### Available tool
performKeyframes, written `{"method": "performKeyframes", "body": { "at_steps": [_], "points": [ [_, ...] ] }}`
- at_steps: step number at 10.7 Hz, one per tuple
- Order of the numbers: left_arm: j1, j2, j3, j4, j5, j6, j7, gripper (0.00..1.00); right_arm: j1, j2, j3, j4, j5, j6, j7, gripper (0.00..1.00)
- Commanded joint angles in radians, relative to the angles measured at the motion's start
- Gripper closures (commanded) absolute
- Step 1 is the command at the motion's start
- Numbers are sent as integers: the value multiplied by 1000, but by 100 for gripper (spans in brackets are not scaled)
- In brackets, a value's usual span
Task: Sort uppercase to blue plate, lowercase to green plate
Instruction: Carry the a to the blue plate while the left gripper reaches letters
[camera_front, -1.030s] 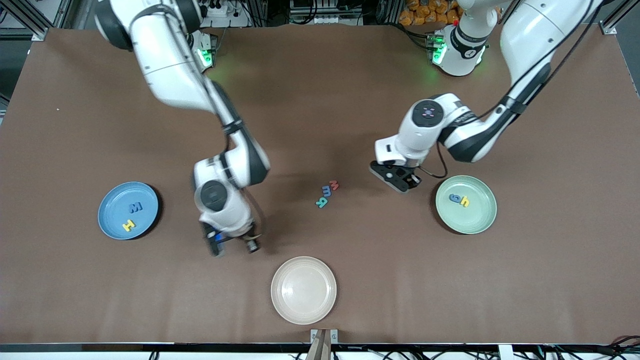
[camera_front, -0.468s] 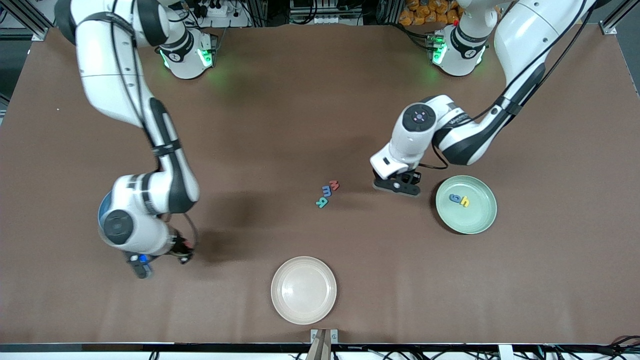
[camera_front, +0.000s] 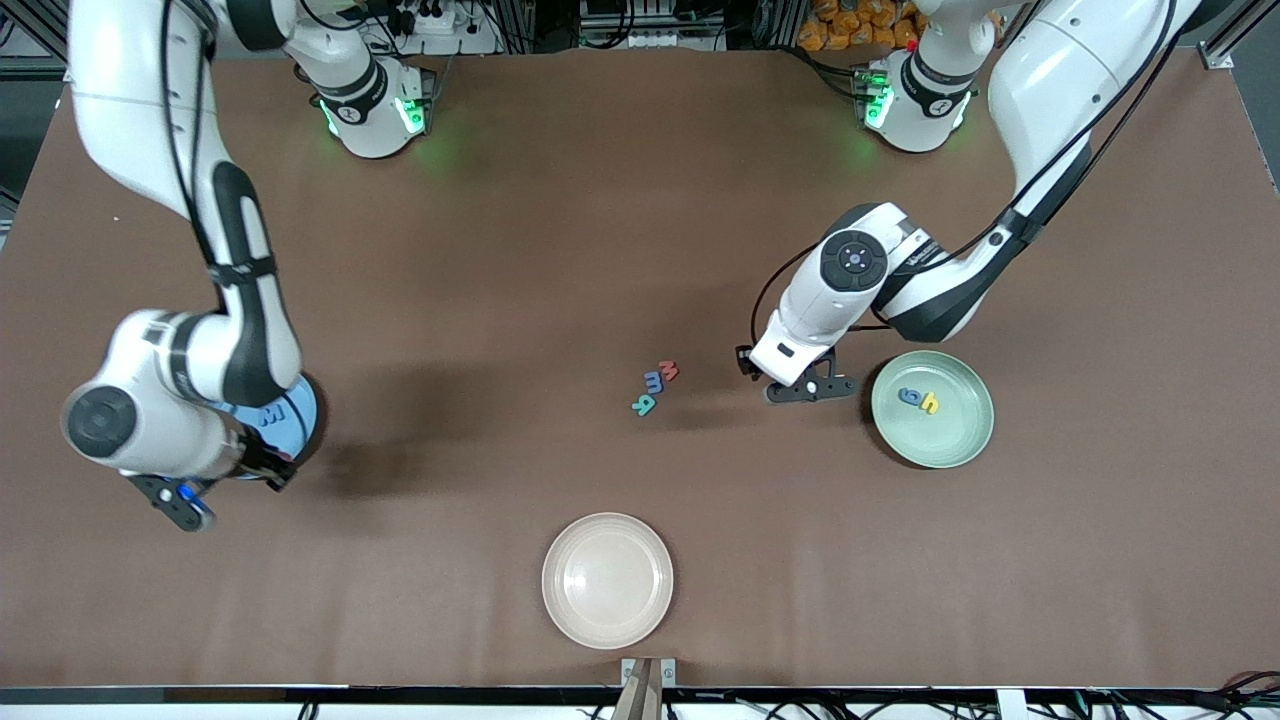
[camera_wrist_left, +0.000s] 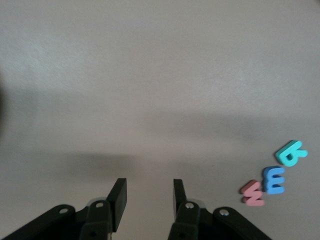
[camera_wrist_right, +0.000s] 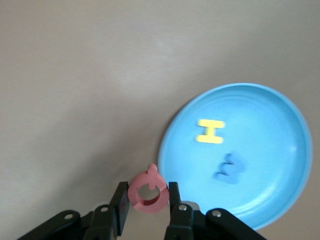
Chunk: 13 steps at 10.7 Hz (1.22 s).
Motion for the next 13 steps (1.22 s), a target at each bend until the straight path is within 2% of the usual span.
{"method": "performKeyframes", "body": {
  "at_steps": [1, 4, 6, 8, 10, 13],
  "points": [
    [-47, 42, 2, 63, -19, -15, -74, 54, -11, -151, -5, -230, -16, 114, -94, 100],
    [-174, 59, 91, 102, -19, -15, -151, 55, -10, -168, -33, -255, -24, 122, -142, 100],
    [-269, 73, 148, 132, -19, -15, -192, 55, -11, -171, -74, -261, -80, 125, -204, 100],
    [-311, 87, 165, 152, -19, -15, -218, 55, -46, -183, -102, -287, -81, 153, -331, 100],
    [-333, 110, 170, 162, -17, -15, -226, 55, -50, -186, -102, -289, -79, 153, -343, 100],
    [-392, 131, 222, 190, -19, -15, -237, 56, -39, -191, -99, -289, -65, 150, -324, 100]
  ]
}}
